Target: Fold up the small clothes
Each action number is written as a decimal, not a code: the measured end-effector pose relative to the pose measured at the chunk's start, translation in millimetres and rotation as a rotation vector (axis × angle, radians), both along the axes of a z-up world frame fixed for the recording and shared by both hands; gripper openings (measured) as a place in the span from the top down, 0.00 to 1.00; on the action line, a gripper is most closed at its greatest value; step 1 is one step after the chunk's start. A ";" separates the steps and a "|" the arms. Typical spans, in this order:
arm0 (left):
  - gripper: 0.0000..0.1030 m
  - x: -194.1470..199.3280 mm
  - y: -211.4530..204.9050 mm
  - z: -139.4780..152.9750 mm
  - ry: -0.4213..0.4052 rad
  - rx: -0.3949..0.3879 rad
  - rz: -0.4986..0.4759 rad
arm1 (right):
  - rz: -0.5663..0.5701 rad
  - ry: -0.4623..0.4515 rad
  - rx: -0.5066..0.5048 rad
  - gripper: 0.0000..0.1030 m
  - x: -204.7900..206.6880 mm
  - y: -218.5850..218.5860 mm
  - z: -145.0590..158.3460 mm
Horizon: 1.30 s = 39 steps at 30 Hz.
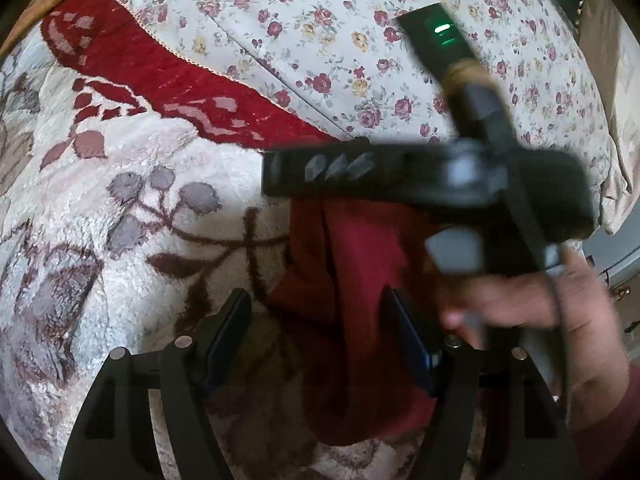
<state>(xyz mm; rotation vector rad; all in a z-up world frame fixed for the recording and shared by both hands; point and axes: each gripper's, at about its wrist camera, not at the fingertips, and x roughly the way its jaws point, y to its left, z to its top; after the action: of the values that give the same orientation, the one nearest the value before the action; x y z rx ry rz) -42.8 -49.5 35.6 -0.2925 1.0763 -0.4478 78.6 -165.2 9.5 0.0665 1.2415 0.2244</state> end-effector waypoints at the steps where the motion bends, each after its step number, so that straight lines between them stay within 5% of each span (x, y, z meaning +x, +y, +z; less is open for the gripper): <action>1: 0.52 0.0 -2.1 0.5 -0.002 0.010 -0.003 | -0.006 -0.011 -0.050 0.15 1.1 1.9 -4.9; 3: 0.52 0.7 -5.9 1.4 -0.008 0.022 -0.010 | -0.011 -0.071 -0.125 0.33 -4.8 1.6 -4.0; 5: 0.52 2.0 -10.1 1.6 -0.005 0.017 -0.021 | -0.015 -0.107 -0.076 0.53 -14.6 -10.3 7.2; 7: 0.65 3.6 -13.5 2.9 0.010 -0.012 -0.044 | -0.026 -0.126 0.038 0.82 -24.4 -27.3 20.7; 8: 0.78 5.2 -16.8 3.2 0.025 -0.040 -0.070 | -0.036 -0.131 0.105 0.82 -30.5 -38.4 28.3; 11: 0.93 2.6 -22.0 9.7 0.004 -0.069 -0.112 | -0.048 -0.149 0.173 0.82 -42.5 -59.2 39.6; 14: 0.98 -4.3 -30.0 22.2 -0.048 -0.069 -0.157 | -0.078 -0.156 0.235 0.82 -48.8 -74.9 46.8; 17: 0.99 -10.3 -37.4 35.3 -0.109 -0.071 -0.200 | -0.090 -0.163 0.249 0.58 -50.7 -78.7 54.9; 19: 0.99 -15.2 -44.2 41.6 -0.138 -0.060 -0.229 | -0.090 -0.156 0.247 0.29 -47.5 -68.3 54.6; 22: 0.99 -22.5 -53.6 48.5 -0.161 -0.051 -0.267 | -0.055 -0.112 0.230 0.27 -41.8 -51.0 49.8; 23: 1.00 -23.6 -54.6 49.3 -0.162 -0.047 -0.274 | -0.042 -0.109 0.203 0.29 -43.2 -48.0 48.9; 25: 1.00 -27.0 -60.6 54.2 -0.160 -0.053 -0.303 | -0.028 -0.135 0.104 0.71 -51.7 -45.6 51.2; 26: 1.00 -29.5 -65.1 57.7 -0.158 -0.060 -0.310 | -0.024 -0.158 0.090 0.75 -58.6 -49.7 56.6; 33: 0.99 -52.6 -144.6 93.5 -0.202 -0.104 -0.434 | -0.056 -0.290 0.065 0.83 -108.8 -128.8 117.2; 39: 0.97 -60.1 -229.9 90.1 -0.172 -0.153 -0.538 | -0.227 -0.313 0.051 0.84 -143.7 -233.8 124.2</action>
<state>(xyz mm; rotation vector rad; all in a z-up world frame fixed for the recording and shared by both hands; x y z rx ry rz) -102.9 -279.5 125.7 -0.0906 0.9464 -1.0210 -65.1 -399.0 133.7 0.2076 0.9082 0.0645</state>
